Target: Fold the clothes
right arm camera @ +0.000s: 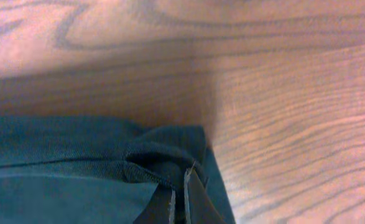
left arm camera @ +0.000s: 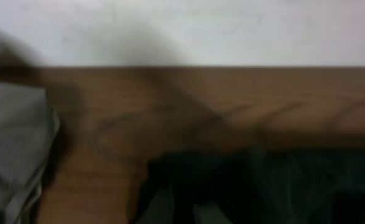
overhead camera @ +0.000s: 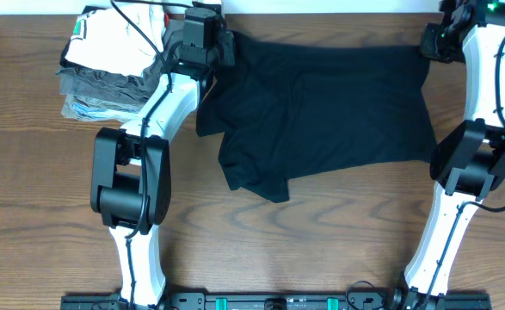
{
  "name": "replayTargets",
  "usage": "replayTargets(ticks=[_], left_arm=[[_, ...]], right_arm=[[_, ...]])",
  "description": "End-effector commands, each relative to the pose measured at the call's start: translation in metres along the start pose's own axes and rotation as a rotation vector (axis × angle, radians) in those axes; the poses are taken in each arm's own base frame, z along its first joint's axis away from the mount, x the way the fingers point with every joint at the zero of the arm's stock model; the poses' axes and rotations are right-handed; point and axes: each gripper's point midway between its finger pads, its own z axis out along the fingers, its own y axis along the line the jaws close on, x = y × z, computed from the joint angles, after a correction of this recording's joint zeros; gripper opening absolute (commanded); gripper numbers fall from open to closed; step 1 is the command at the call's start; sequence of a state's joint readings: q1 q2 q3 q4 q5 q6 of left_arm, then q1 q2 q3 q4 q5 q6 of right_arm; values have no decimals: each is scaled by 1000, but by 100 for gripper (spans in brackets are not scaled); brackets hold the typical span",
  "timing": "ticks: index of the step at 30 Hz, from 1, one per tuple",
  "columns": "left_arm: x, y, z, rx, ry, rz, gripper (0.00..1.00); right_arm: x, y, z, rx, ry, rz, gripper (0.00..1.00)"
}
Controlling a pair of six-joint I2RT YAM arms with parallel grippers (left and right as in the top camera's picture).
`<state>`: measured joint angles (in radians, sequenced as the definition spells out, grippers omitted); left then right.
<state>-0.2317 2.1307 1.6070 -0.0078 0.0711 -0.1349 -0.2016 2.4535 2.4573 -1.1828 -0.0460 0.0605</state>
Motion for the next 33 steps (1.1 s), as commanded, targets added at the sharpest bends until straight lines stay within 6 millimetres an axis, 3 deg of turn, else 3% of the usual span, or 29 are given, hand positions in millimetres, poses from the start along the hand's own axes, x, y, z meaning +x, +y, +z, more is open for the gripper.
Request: replayTargets(ticks=[1,7,13,22,33], left_arm=[[-4,8,-4,-23,11,-16,6],[0,13,-20,-41,65,-21,6],[12,14,-57,-62,181,-3,6],[73,21,-77,-102,440,13,6],[111,10,-84,-88,553,79,6]], right_arm=[[11,5,3,-20,46,12,1],[27,5,1,-22,113,8,1],[35,-2,0,-19,148,22,1],[36,-19,-1,-11,153,55,1],[47,-22,4,-7,197,60,1]])
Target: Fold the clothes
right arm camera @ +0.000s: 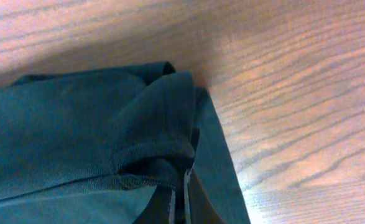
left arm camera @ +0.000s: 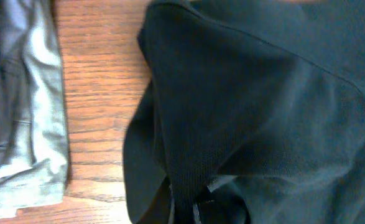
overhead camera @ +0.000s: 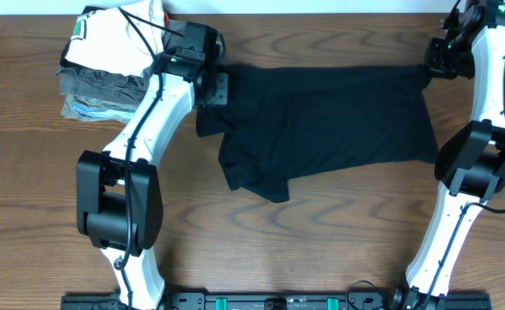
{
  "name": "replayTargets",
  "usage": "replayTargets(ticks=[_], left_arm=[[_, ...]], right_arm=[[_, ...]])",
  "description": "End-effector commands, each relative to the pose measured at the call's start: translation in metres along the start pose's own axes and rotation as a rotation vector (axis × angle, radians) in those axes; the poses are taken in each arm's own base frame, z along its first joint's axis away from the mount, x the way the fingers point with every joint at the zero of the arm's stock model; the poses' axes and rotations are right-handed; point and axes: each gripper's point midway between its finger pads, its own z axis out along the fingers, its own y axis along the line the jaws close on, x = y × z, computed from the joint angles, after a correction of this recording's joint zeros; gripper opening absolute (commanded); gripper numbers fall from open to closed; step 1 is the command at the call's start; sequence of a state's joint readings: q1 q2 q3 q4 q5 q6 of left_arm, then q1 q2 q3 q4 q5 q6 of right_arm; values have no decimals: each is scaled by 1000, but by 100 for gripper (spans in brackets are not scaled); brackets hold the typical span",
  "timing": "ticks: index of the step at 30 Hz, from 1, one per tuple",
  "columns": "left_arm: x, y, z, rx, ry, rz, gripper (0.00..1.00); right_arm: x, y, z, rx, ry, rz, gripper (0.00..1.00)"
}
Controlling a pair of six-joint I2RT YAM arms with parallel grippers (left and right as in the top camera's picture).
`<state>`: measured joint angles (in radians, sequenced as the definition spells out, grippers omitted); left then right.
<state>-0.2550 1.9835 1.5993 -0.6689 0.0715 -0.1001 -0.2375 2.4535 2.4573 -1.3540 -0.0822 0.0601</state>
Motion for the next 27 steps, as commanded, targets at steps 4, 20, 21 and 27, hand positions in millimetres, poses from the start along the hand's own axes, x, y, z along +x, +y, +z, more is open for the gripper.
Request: replayTargets(ticks=[4,20,21,27], left_arm=[[18,3,12,-18,49,33,6],[19,3,12,-18,53,69,79],[19,4,12,-20,54,69,84],[15,15,-13,-46,37,54,85]], right_arm=[[11,-12,18,9,64,26,1],[41,-28,56,19,170,57,77],[39,-31,52,19,163,63,77],[29,-44,12,14,113,96,77]])
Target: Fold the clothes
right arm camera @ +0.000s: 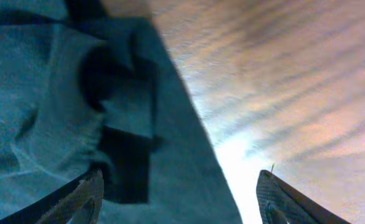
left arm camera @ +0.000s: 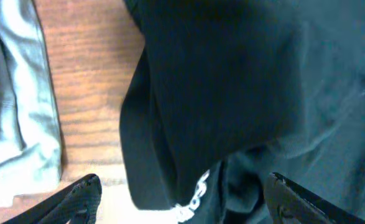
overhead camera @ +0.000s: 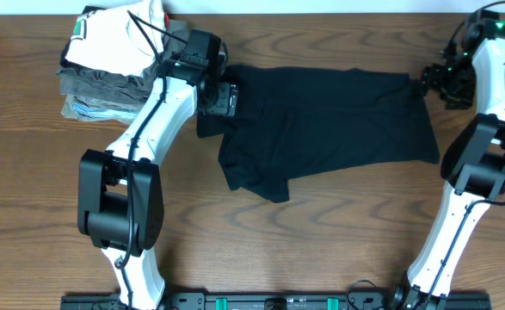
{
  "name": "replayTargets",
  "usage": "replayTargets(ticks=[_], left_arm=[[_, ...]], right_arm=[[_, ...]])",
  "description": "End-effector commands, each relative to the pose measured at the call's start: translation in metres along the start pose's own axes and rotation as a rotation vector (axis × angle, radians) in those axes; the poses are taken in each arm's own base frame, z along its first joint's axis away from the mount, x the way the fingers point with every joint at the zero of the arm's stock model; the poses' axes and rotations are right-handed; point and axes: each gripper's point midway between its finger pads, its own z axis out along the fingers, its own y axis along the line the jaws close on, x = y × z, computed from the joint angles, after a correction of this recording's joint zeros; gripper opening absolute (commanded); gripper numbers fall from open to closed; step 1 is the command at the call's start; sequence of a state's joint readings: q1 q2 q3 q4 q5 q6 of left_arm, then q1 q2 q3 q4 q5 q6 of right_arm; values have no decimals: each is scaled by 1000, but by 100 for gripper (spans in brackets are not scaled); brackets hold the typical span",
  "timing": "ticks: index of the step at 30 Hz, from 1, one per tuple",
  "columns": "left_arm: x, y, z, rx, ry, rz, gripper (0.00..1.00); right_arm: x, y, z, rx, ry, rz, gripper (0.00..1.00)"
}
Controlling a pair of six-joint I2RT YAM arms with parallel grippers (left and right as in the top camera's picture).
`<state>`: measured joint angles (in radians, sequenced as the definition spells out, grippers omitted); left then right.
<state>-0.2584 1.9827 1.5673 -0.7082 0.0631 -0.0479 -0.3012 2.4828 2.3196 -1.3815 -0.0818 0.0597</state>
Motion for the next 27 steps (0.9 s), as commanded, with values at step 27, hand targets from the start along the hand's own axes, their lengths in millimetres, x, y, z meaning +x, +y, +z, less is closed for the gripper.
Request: replayTargets(ticks=[27], left_arm=[[84,-5,-156,-17,60,-220,96]], right_arm=[[122,13,-200,-34,-135,-30,85]])
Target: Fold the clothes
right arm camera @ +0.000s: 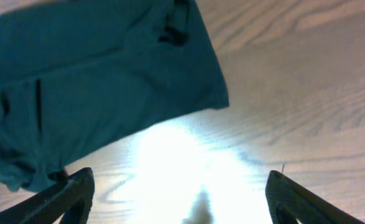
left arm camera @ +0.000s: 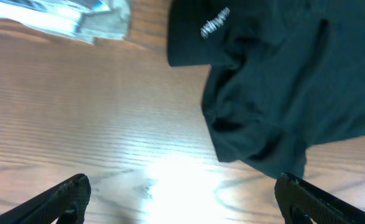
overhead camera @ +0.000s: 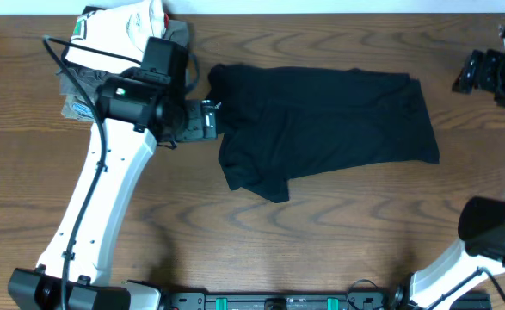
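A black garment (overhead camera: 321, 120) lies spread on the wooden table, with a crumpled flap hanging toward the front at its left (overhead camera: 252, 176). My left gripper (overhead camera: 207, 120) hovers open beside the garment's left edge with nothing held. In the left wrist view (left arm camera: 182, 202) the black cloth (left arm camera: 281, 74) fills the upper right. My right gripper (overhead camera: 469, 76) is open at the far right, clear of the cloth. The right wrist view (right arm camera: 179, 202) has the garment (right arm camera: 95, 81) at the upper left, over bare wood.
A pile of folded clothes (overhead camera: 106, 60), white on top of grey and blue, sits at the back left, close behind the left arm; its edge shows in the left wrist view (left arm camera: 76, 15). The table's far edge (overhead camera: 321, 12) runs just behind the garment.
Both open grippers have left the garment's top corners. The left one now sits lower, beside the left edge. The right one is out past the right edge. The garment lies flat.
Both grippers were shut on the garment's top corners near the table's far edge. They still held it a little nearer the front. Then both stood open over the released corners, and now they are away from the cloth.
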{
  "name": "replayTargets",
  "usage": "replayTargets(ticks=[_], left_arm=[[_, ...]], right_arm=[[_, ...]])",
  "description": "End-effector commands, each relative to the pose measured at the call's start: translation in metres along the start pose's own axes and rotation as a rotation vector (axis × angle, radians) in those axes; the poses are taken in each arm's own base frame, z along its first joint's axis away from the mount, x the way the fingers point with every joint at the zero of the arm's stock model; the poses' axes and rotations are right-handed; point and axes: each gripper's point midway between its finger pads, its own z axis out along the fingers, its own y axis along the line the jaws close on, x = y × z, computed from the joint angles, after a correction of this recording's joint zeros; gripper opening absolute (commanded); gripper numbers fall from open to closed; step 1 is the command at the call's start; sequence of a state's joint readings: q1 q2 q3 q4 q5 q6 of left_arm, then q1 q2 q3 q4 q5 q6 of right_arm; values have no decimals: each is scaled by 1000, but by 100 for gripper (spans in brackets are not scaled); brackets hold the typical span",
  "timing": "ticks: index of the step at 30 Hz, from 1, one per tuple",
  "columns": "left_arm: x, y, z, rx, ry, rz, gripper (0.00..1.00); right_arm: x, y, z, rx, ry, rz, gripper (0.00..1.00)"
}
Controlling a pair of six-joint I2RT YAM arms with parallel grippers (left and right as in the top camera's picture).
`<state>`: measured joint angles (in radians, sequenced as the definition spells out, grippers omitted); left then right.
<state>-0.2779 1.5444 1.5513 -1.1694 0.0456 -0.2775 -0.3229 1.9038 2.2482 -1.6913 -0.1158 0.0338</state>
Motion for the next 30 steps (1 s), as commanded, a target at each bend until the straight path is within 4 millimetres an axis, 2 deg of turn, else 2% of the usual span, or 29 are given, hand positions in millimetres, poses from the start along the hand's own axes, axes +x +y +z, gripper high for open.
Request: replayTargets(ticks=[1,5,9,14,17,21,25,27,30], left_arm=[[15,-9,9,0,32,1,96],[42,-18,41,-9,95,45,95],[74,-13,75,-39,165,18,91],[98,-6,103,-45,210,-26,85],[103,-20,114,43,215,-34,80],[99,-48,133,180,175,-12,80],[115,-66,156,215,210,70,80],[118,-73,159,230,226,112,80],[112,-79,155,252,209,155,80]], right_arm=[[18,4,20,5,77,-4,84],[29,6,57,-2,130,4,83],[31,15,96,-56,141,4,83],[34,21,125,-108,138,6,84],[36,20,133,-107,140,5,84],[36,19,134,-107,142,6,83],[37,19,134,-107,144,6,84],[36,19,134,-106,141,5,84],[36,19,134,-106,139,5,84]])
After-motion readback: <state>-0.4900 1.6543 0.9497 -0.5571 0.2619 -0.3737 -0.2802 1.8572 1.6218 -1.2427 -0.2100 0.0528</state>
